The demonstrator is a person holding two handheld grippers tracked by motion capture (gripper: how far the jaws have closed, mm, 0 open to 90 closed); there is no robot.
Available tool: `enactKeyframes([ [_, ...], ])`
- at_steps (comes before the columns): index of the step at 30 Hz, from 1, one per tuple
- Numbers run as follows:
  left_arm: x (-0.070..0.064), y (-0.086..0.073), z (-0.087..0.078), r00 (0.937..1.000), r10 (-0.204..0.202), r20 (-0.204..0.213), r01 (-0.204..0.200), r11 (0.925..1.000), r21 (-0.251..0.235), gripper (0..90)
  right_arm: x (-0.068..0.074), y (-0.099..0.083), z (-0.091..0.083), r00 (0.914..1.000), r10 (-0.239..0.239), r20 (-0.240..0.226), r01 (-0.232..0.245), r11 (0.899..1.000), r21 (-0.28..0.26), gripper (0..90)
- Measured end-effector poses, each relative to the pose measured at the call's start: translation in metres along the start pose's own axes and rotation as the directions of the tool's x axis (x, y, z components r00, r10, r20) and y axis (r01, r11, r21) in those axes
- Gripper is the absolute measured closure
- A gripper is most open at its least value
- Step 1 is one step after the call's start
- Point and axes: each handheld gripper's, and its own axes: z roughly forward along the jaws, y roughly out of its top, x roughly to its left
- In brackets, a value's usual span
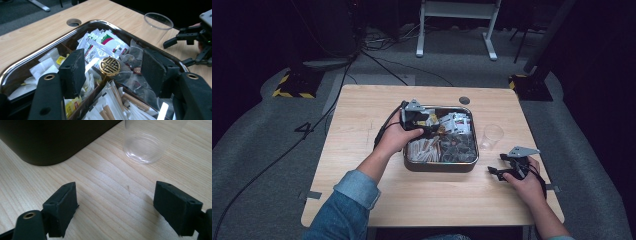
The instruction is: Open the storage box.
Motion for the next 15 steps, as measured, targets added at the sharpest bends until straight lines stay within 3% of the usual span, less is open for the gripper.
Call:
enactKeyframes([
  [6, 0.004, -0.002, 0.025, 0.9999, 0.013, -0.004, -0.013, 0.9989, 0.045, 37.1, 0.0, 0.0, 0.0, 1.0, 0.001, 0.0, -0.001, 1.0, -0.001, 19.9],
  [10, 0.003, 0.0, 0.036, 1.0, 0.005, -0.002, -0.005, 0.9978, 0.066, 36.7, 0.0, 0.0, -0.001, 1.0, 0.0, 0.001, 0.0, 1.0, -0.001, 20.3],
  [13, 0.003, 0.004, 0.044, 0.9993, 0.022, -0.03, -0.019, 0.9943, 0.105, 36.4, 0.0, 0.0, -0.001, 1.0, 0.001, 0.001, -0.001, 1.0, -0.001, 20.4],
  [15, 0.002, 0.005, 0.048, 0.9997, 0.01, -0.022, -0.008, 0.9936, 0.112, 36.3, 0.0, 0.0, -0.001, 1.0, 0.001, 0.001, -0.001, 1.0, -0.001, 20.4],
])
